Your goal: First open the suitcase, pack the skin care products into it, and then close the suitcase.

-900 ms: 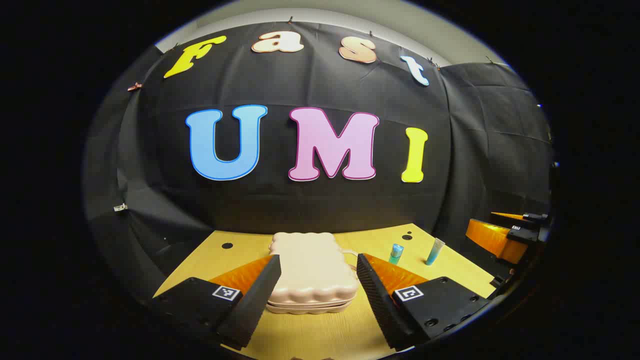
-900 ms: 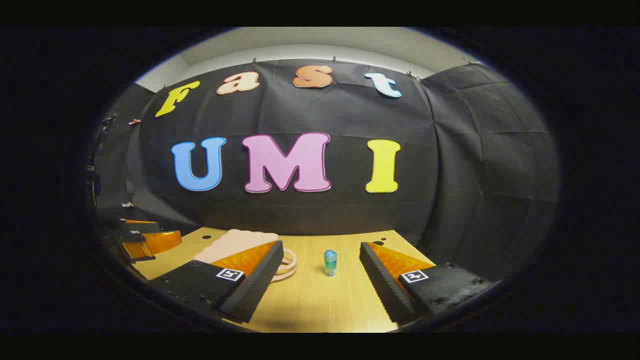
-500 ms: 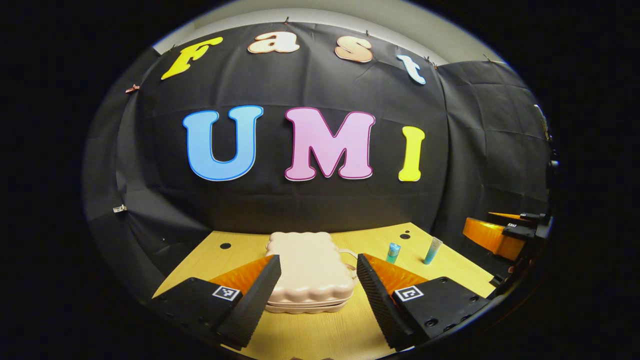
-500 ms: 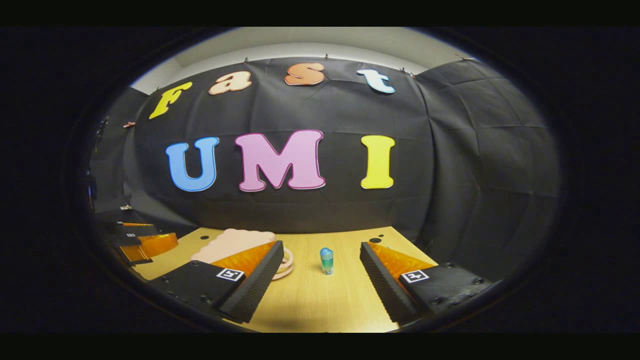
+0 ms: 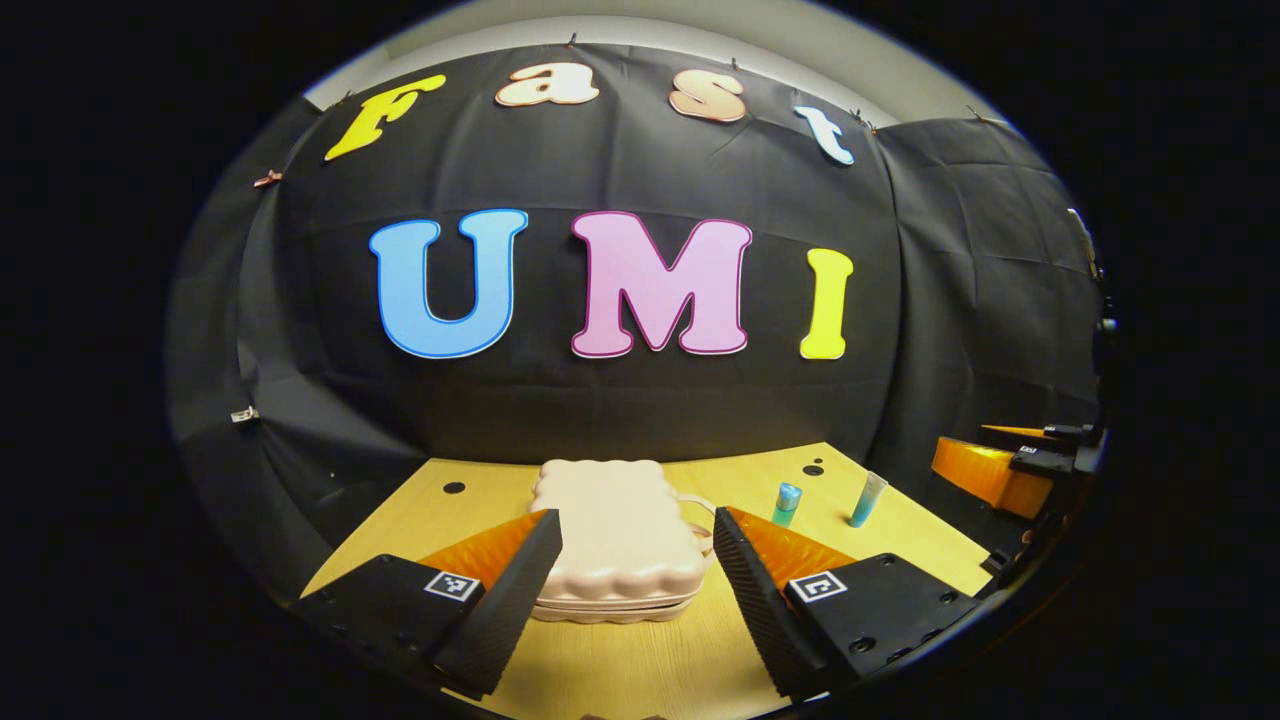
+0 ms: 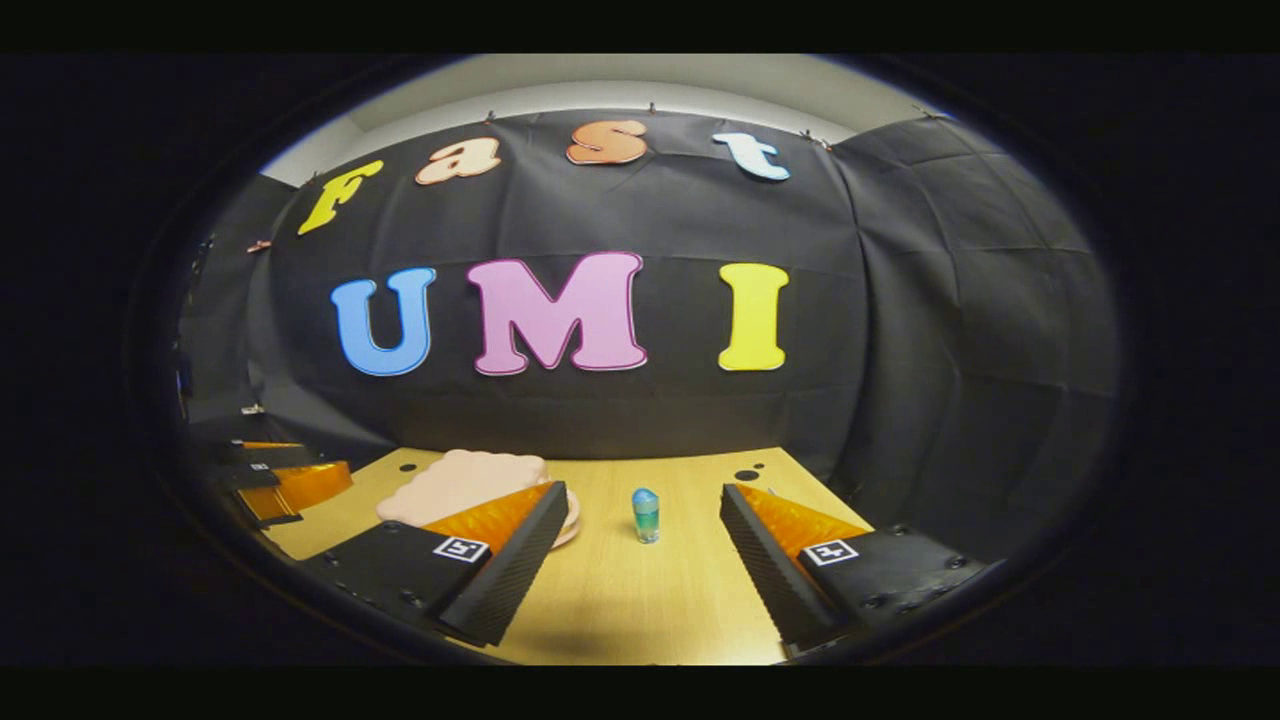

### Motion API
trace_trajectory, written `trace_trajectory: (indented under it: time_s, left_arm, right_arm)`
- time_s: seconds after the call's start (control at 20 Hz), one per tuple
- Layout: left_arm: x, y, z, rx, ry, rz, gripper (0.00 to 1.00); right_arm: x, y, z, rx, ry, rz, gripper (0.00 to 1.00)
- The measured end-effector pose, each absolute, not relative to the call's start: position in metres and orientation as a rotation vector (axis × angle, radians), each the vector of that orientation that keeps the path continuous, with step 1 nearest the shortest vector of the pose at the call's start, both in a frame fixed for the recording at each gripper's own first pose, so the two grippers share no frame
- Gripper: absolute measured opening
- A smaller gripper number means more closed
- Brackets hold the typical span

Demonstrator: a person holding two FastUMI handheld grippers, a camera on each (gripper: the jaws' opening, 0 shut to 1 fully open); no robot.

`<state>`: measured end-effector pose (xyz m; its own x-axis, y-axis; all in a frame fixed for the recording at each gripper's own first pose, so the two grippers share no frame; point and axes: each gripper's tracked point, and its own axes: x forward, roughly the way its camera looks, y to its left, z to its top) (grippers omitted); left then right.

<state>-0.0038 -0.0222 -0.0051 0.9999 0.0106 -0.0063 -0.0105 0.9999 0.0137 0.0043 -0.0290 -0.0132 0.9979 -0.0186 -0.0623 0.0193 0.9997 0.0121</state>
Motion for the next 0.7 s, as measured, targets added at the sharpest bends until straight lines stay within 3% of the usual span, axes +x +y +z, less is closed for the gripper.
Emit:
trace_trajectory:
  time_s: [0.3, 0.7]
  left_arm:
    - [0.013, -0.047, 0.000, 0.005, 0.004, -0.031, 0.96]
    - [0.125, -0.128, -0.010, 0.008, 0.099, -0.163, 0.96]
  right_arm:
    - [0.000, -0.037, -0.022, 0.021, 0.096, -0.003, 0.98]
    - [0.012, -0.075, -0.021, 0.035, 0.106, -0.036, 0.98]
